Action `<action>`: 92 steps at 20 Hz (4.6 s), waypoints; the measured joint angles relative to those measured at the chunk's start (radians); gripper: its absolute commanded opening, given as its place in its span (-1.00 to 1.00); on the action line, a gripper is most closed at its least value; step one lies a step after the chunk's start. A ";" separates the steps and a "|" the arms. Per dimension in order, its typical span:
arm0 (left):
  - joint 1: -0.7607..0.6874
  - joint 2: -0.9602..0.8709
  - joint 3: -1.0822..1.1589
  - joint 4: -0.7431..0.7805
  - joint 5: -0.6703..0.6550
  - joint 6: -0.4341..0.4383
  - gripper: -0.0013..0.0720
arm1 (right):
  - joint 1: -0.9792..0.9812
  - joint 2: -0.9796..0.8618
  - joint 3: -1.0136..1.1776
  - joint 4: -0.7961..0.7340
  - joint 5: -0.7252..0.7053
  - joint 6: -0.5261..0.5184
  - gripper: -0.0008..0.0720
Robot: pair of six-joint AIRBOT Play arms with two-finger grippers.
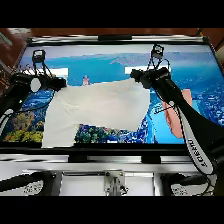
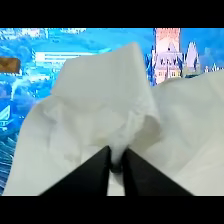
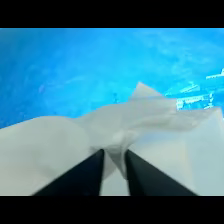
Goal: Fold the shirts.
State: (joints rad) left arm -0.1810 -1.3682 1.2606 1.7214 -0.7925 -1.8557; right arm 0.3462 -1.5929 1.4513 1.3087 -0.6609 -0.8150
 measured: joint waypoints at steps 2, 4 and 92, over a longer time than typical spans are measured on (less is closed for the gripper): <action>0.019 -0.011 0.029 -0.013 -0.078 0.036 0.53 | -0.014 0.005 0.010 0.045 -0.017 -0.033 0.52; 0.062 -0.018 0.085 -0.020 -0.196 0.104 0.52 | -0.038 0.037 0.023 0.075 -0.084 -0.105 0.52; 0.554 -0.111 0.206 -0.986 -0.460 0.841 -0.89 | -0.060 0.319 -0.361 0.591 -0.278 -0.634 -0.85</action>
State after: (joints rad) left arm 0.3733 -1.4792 1.4666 0.7357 -1.2522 -1.0145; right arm 0.2863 -1.2736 1.0904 1.8999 -0.9394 -1.4490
